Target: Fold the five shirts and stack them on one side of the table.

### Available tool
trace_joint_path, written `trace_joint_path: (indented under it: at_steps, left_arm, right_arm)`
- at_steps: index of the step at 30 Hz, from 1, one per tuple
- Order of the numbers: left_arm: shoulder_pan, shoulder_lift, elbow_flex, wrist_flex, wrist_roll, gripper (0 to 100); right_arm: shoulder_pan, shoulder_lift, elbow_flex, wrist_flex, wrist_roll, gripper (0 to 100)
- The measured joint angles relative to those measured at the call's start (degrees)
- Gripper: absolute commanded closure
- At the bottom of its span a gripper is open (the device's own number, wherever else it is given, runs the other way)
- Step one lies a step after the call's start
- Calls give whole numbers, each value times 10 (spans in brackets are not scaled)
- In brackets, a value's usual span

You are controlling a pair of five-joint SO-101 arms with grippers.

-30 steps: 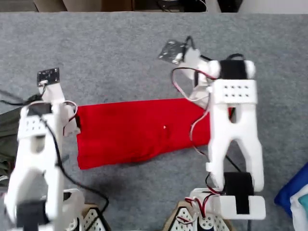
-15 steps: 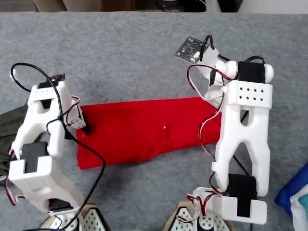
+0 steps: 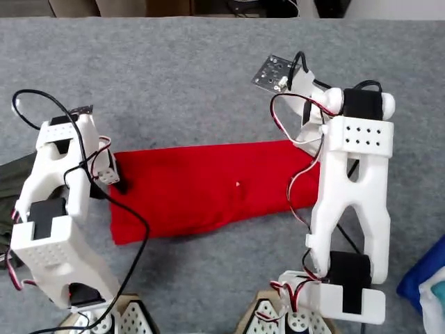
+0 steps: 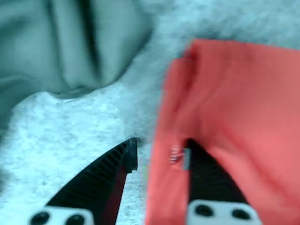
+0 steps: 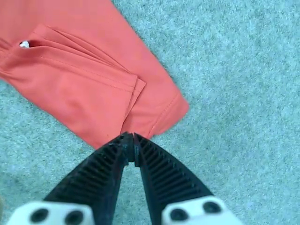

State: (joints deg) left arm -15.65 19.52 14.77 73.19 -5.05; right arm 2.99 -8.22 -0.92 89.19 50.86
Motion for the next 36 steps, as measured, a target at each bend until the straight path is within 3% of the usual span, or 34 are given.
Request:
trace_joint_path:
  at_steps: [13,20,26,30,36]
  left_arm:
    - [0,4,-5,0,0,981]
    - [1,15,-131,120,32,981]
    - [81,15,-295,248,45,981]
    - [145,15,-347,265,75,981]
    - [242,15,-371,266,117,981]
  right_arm:
    - [0,0,0,0,0,993]
    - [5,0,0,0,-11,993]
    - [47,0,3,-55,-97,993]
    - [79,0,25,-107,-149,993]
    - [122,0,43,-177,-156,993]
